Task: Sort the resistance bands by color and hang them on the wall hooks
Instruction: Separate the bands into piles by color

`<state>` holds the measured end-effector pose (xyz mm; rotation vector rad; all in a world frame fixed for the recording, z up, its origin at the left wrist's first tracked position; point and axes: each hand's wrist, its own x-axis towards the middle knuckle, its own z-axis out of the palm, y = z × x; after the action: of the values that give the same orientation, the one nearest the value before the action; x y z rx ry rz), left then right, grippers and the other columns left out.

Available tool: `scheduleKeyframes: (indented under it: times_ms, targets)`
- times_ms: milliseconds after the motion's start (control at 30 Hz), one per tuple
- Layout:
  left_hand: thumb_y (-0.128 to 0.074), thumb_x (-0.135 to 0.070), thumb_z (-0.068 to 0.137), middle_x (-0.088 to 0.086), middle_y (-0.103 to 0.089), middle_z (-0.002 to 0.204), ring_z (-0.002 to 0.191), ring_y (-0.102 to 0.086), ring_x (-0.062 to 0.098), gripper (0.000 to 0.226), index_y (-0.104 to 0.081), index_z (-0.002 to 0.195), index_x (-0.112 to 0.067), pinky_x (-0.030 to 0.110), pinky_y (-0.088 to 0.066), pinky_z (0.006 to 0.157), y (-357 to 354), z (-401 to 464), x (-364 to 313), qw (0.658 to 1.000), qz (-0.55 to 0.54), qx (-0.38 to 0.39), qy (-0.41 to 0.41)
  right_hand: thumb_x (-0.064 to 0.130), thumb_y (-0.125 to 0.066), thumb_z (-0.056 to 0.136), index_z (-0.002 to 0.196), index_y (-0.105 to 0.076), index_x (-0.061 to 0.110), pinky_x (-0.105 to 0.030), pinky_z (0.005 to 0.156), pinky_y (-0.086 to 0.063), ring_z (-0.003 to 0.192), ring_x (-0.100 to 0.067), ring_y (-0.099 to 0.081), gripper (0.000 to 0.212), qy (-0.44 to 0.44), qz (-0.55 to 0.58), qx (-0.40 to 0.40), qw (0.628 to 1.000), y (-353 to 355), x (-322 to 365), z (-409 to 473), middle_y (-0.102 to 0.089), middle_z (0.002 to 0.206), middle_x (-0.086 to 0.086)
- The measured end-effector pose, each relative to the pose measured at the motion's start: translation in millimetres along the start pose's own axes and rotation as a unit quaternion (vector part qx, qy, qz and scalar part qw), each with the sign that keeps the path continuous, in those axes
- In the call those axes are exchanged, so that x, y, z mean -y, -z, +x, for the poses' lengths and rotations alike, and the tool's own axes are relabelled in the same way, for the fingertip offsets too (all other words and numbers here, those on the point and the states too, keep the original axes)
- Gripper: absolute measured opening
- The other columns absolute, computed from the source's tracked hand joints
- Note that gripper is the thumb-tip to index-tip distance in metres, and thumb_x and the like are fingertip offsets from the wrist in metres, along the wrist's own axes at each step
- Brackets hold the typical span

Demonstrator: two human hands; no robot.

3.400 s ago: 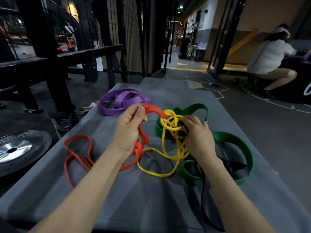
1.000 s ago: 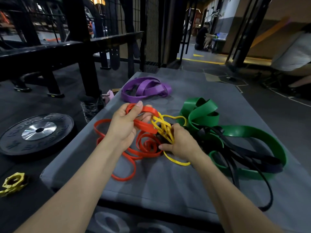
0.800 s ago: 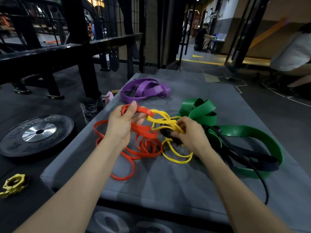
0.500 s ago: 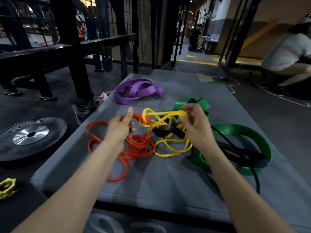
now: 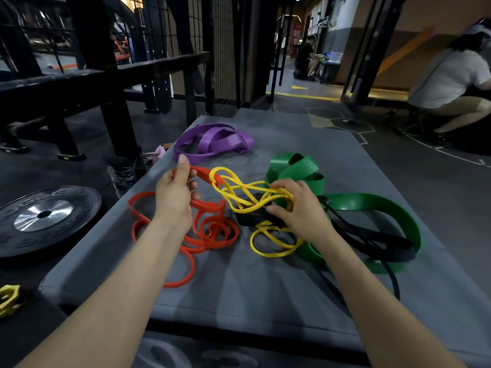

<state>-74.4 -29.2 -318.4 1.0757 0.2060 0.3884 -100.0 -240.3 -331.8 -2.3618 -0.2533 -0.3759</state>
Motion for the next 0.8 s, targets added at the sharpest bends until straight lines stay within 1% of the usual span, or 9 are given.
scheduleKeyframes:
  times_ms: [100,233,300,367,433,533,600,667,800]
  targets:
    - [-0.05,-0.033,0.094,-0.011,-0.053,0.056,0.042,-0.043,0.0,0.029,-0.048,0.068,-0.02,0.013,-0.031,0.037,2,1,-5,0.999,-0.003,0.017,-0.034,0.014,-0.066,0.083,0.106,-0.067,0.017,-0.015,0.072,-0.032,0.086,-0.018,-0.056,0.024,-0.025,0.004,-0.095,0.995,7,-3,5,-0.056,0.096,-0.005]
    - [-0.047,-0.03,0.096,-0.014,-0.054,0.053,0.045,-0.044,-0.001,0.029,-0.048,0.069,-0.02,0.013,-0.03,0.039,2,1,-9,0.996,-0.018,0.026,-0.081,0.012,-0.062,0.088,0.109,-0.069,0.015,0.002,0.069,-0.033,0.089,-0.011,-0.05,0.023,-0.029,0.057,-0.167,0.984,11,1,6,-0.048,0.1,0.0]
    - [-0.047,-0.03,0.096,-0.014,-0.054,0.05,0.044,-0.046,-0.001,0.028,-0.048,0.07,-0.02,0.013,-0.03,0.038,4,3,-10,0.996,-0.039,0.006,-0.084,0.015,-0.063,0.088,0.107,-0.07,0.016,-0.002,0.069,-0.037,0.082,-0.01,-0.052,0.021,-0.042,0.088,-0.185,0.978,11,3,8,-0.052,0.094,0.001]
    - [-0.047,-0.032,0.096,-0.013,-0.054,0.05,0.043,-0.048,-0.001,0.028,-0.048,0.071,-0.019,0.013,-0.03,0.037,9,8,-13,0.994,-0.07,-0.025,-0.078,0.016,-0.062,0.088,0.1,-0.072,0.015,-0.018,0.066,-0.042,0.07,-0.012,-0.055,0.015,-0.073,0.112,-0.19,0.973,13,0,11,-0.059,0.078,0.003]
    - [-0.047,-0.032,0.096,-0.011,-0.052,0.057,0.044,-0.049,-0.001,0.027,-0.049,0.072,-0.02,0.013,-0.03,0.037,14,11,-14,0.993,-0.066,-0.046,-0.087,0.019,-0.062,0.088,0.088,-0.071,0.011,-0.027,0.065,-0.042,0.071,-0.022,-0.061,0.012,-0.098,0.067,-0.16,0.98,14,-7,10,-0.065,0.072,-0.004]
    - [-0.046,-0.03,0.096,-0.01,-0.054,0.059,0.046,-0.051,-0.001,0.026,-0.048,0.073,-0.019,0.013,-0.032,0.038,14,8,-11,0.992,-0.034,-0.04,-0.112,0.027,-0.064,0.086,0.081,-0.066,0.005,-0.028,0.06,-0.037,0.074,-0.028,-0.062,0.023,-0.114,-0.027,-0.059,0.991,12,-11,2,-0.067,0.072,-0.013]
    - [-0.046,-0.031,0.097,-0.012,-0.056,0.051,0.047,-0.053,-0.001,0.028,-0.048,0.072,-0.019,0.013,-0.033,0.039,12,6,-9,0.992,-0.025,-0.025,-0.119,0.029,-0.072,0.08,0.089,-0.068,0.01,-0.027,0.065,-0.039,0.079,-0.022,-0.061,0.021,-0.114,-0.027,0.01,0.993,12,-9,0,-0.065,0.078,-0.007]
    - [-0.045,-0.031,0.097,-0.012,-0.056,0.05,0.049,-0.054,-0.001,0.029,-0.048,0.071,-0.018,0.014,-0.034,0.042,12,6,-8,0.992,-0.025,-0.01,-0.123,0.027,-0.078,0.073,0.101,-0.068,0.015,-0.025,0.071,-0.042,0.088,-0.018,-0.061,0.032,-0.121,-0.049,0.086,0.988,9,-6,-1,-0.067,0.088,-0.002]
    - [-0.046,-0.03,0.097,-0.011,-0.059,0.057,0.056,-0.057,0.0,0.025,-0.049,0.074,-0.019,0.015,-0.035,0.047,10,4,-6,0.991,-0.026,0.011,-0.132,0.021,-0.069,0.074,0.098,-0.065,0.015,-0.036,0.076,-0.052,0.095,-0.031,-0.063,0.025,-0.094,-0.194,0.155,0.964,-9,-12,-8,-0.068,0.097,-0.01]
